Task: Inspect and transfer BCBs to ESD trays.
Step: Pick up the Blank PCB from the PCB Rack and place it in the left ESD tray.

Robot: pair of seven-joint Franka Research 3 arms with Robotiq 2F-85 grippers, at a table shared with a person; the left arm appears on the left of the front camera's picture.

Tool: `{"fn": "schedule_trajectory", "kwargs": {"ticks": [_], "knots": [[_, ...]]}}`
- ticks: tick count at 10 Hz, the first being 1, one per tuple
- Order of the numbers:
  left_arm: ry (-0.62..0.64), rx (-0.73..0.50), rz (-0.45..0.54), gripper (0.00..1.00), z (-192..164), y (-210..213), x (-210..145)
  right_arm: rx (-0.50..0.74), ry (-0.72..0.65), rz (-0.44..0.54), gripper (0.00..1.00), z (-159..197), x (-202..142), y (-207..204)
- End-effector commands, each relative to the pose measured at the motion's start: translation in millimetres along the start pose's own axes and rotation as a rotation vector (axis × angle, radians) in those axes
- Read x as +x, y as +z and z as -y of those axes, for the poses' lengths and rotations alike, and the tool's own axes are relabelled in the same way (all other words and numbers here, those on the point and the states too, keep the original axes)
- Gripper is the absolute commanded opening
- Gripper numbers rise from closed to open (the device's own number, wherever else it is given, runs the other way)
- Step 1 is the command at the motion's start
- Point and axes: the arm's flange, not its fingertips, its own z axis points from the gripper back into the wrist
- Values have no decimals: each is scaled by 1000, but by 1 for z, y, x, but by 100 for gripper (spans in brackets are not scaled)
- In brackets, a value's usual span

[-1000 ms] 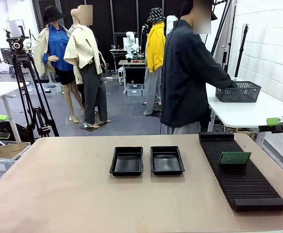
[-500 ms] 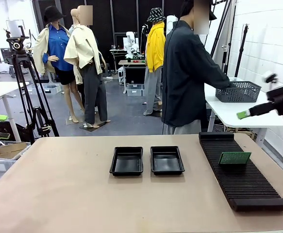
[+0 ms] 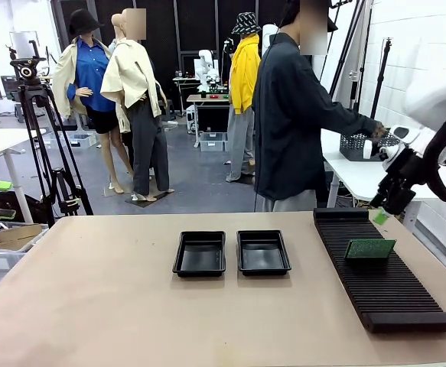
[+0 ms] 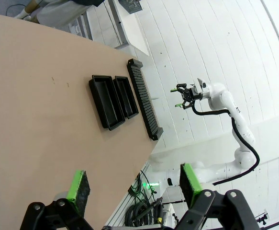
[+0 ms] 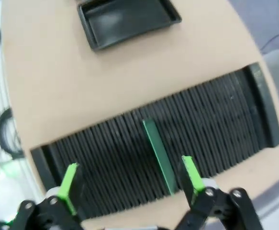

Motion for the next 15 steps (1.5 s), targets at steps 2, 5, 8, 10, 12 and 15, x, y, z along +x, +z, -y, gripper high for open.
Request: {"fn": "schedule_trajectory", "kwargs": {"ticks": [2, 5, 8, 10, 12, 15], "knots": [[16, 8, 1, 100, 2, 1, 0, -45, 84, -211, 100, 5, 5, -14], [16, 8, 1, 100, 2, 1, 0, -2, 113, -267, 100, 14, 5, -22], [16, 8, 1, 100, 2, 1, 0, -7, 140, -292, 100, 14, 13, -21], [16, 8, 1, 100, 2, 1, 0, -6, 140, -311, 100, 12, 13, -20], [16, 8, 1, 100, 2, 1, 0, 9, 125, -312, 100, 19, 11, -26], [16, 8, 1, 100, 2, 1, 0, 8, 155, -283, 100, 26, 7, -38]]}}
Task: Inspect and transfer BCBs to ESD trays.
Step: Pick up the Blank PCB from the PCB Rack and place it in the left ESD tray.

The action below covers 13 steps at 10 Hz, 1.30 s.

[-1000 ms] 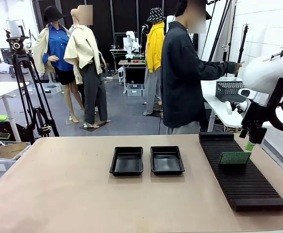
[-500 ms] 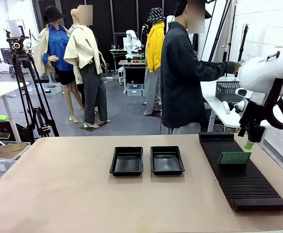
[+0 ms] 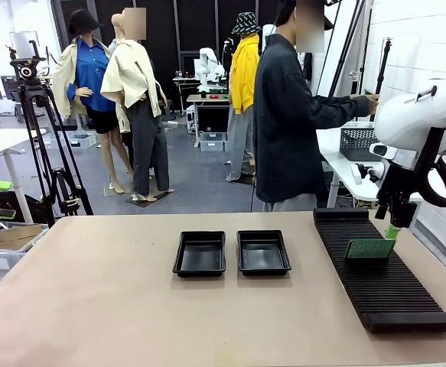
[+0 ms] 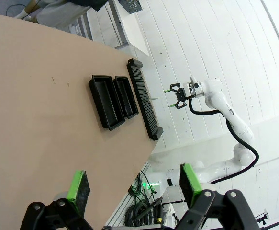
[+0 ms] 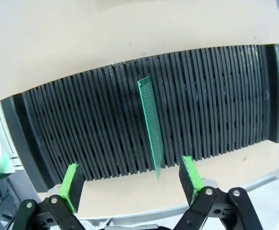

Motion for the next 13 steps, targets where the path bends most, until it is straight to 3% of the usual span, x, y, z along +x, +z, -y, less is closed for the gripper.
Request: {"fn": "schedule_trajectory", "kwargs": {"ticks": [1, 3, 13], "knots": [[16, 8, 2, 100, 2, 1, 0, -7, 11, -7, 100, 14, 2, -10], [16, 8, 2, 100, 2, 1, 0, -46, 12, -18, 100, 22, 2, -19], [16, 8, 2, 100, 2, 1, 0, 13, 16, 14, 100, 61, 3, -57]]}}
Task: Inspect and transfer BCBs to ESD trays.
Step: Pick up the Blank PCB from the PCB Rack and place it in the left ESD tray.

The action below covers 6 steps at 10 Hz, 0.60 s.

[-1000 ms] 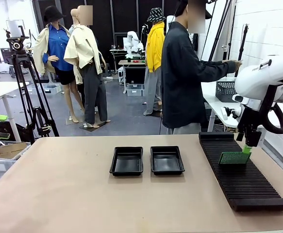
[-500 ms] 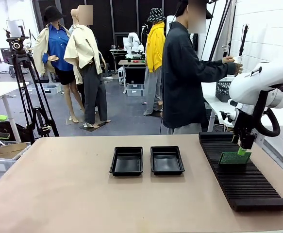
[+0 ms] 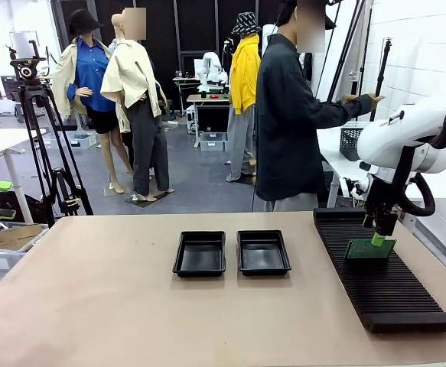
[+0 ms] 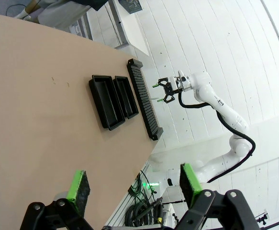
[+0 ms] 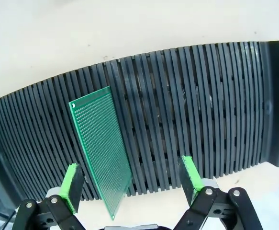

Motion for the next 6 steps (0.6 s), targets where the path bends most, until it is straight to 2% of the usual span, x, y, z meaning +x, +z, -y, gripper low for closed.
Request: {"fn": "schedule_trajectory", "kwargs": {"ticks": [1, 6], "knots": [[16, 8, 2, 100, 2, 1, 0, 0, 17, 28, 100, 8, 0, -2], [16, 8, 2, 100, 2, 1, 0, 22, -4, 22, 100, 11, -3, -14]]}}
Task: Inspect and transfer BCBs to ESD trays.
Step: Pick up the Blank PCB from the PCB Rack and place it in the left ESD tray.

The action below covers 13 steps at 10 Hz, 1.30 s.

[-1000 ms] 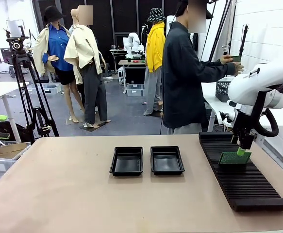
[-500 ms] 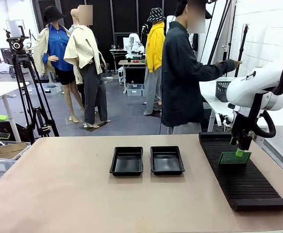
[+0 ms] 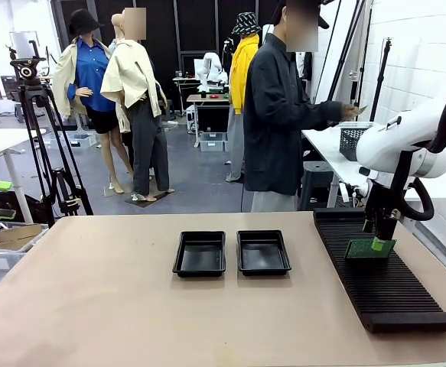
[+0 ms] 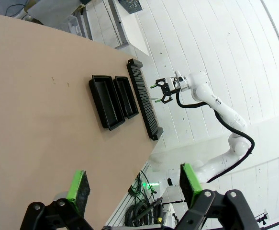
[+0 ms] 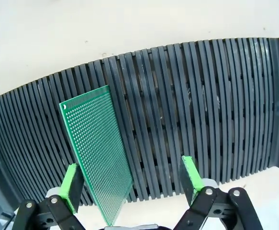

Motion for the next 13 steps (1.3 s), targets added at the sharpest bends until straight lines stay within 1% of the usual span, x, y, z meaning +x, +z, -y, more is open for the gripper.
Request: {"fn": "schedule_trajectory", "kwargs": {"ticks": [1, 4, 6, 7, 8, 9, 10, 11, 12, 13], "knots": [[16, 8, 2, 100, 2, 1, 0, -4, 3, 22, 100, 8, 1, 0], [16, 8, 2, 100, 2, 1, 0, -12, 7, 22, 100, 7, 1, 2], [16, 8, 2, 100, 2, 1, 0, -8, 15, 47, 100, 3, 5, 18], [16, 8, 2, 100, 2, 1, 0, 5, 18, 96, 100, -1, 9, 36], [16, 8, 2, 100, 2, 1, 0, -6, -9, 164, 100, -17, 13, 68], [16, 8, 2, 100, 2, 1, 0, -41, -44, 239, 100, -51, 10, 112], [16, 8, 2, 100, 2, 1, 0, -58, -71, 322, 100, -88, 0, 147], [16, 8, 2, 100, 2, 1, 0, -111, -99, 324, 100, -112, -10, 169], [16, 8, 2, 100, 2, 1, 0, -146, -137, 318, 100, -116, -16, 179], [16, 8, 2, 100, 2, 1, 0, -122, -151, 296, 100, -115, -20, 179]]}}
